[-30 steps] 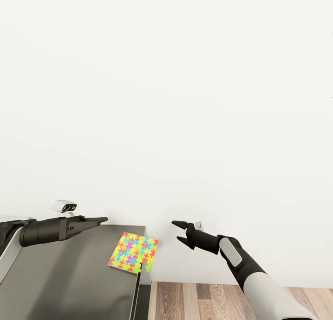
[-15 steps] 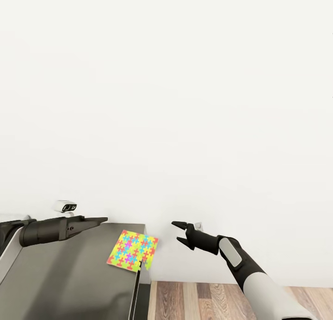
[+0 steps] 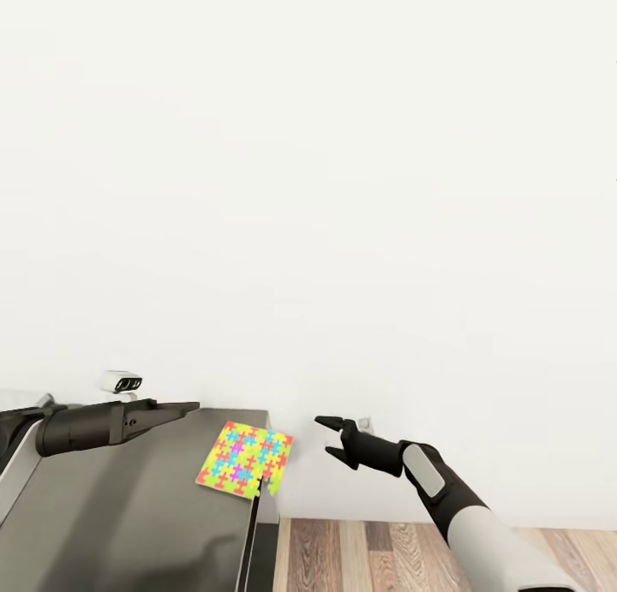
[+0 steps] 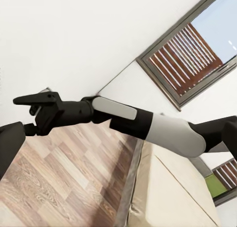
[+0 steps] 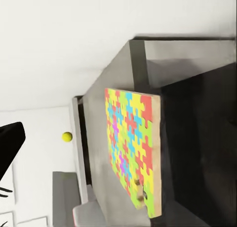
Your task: Put all the toys in the child's room - the three board games (two on the bed and one on the table), the two jigsaw puzzles on the table, and the tennis ball on the table - inside the toy box on the table in the child's room.
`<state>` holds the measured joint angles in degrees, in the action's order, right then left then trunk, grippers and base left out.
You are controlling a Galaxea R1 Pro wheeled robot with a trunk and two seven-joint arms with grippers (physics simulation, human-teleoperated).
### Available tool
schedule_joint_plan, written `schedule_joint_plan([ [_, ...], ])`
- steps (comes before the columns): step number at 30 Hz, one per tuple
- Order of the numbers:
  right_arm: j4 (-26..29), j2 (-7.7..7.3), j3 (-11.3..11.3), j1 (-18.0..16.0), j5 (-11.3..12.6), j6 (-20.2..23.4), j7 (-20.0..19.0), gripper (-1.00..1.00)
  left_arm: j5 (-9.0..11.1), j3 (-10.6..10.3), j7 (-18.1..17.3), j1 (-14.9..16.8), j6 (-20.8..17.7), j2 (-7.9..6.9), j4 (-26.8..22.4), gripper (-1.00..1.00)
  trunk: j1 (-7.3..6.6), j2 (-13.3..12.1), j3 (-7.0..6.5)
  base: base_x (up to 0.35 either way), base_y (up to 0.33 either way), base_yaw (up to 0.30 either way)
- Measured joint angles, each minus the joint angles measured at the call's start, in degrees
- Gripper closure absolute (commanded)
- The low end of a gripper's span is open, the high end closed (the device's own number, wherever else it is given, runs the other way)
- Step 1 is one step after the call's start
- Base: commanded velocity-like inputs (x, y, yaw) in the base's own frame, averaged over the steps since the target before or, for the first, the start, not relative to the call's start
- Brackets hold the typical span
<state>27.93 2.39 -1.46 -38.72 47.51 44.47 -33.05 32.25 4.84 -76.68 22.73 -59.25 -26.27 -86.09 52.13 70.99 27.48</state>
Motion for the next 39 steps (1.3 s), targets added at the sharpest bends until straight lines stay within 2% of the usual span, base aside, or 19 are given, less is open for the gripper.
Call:
schedule_joint_plan([
  [18, -1.39, 0.28, -0.09, -0.02, 0.20, 1.84, 0.24, -1.00, 0.13, -0.05, -0.07, 0.00, 0.00, 0.07, -0.08, -1.00, 3.95, 7.22, 3.23, 0.000, 0.000, 0.000],
  [25, -1.39, 0.27, -0.19, -0.04, 0.24, 1.98, -0.16, -1.00, 0.05, -0.21, 0.61, 0.78, -0.26, 0.60, -0.45, -1.00, 3.96, 7.24, 3.24, 0.000, 0.000, 0.000],
  [31, -1.36, 0.26, -0.20, -0.07, 0.23, 1.96, -0.23, -1.00, -0.07, 0.11, 0.78, 3.74, -0.26, 0.18, -0.41, -1.00, 3.96, 7.24, 3.24, 0.000, 0.000, 0.000],
  [39, -1.31, 0.25, -0.23, -0.05, 0.27, 1.97, -0.32, -1.00, -0.14, 0.13, 0.81, 4.40, -0.26, 0.19, -0.40, -1.00, 3.96, 7.24, 3.24, 0.000, 0.094, 0.000],
])
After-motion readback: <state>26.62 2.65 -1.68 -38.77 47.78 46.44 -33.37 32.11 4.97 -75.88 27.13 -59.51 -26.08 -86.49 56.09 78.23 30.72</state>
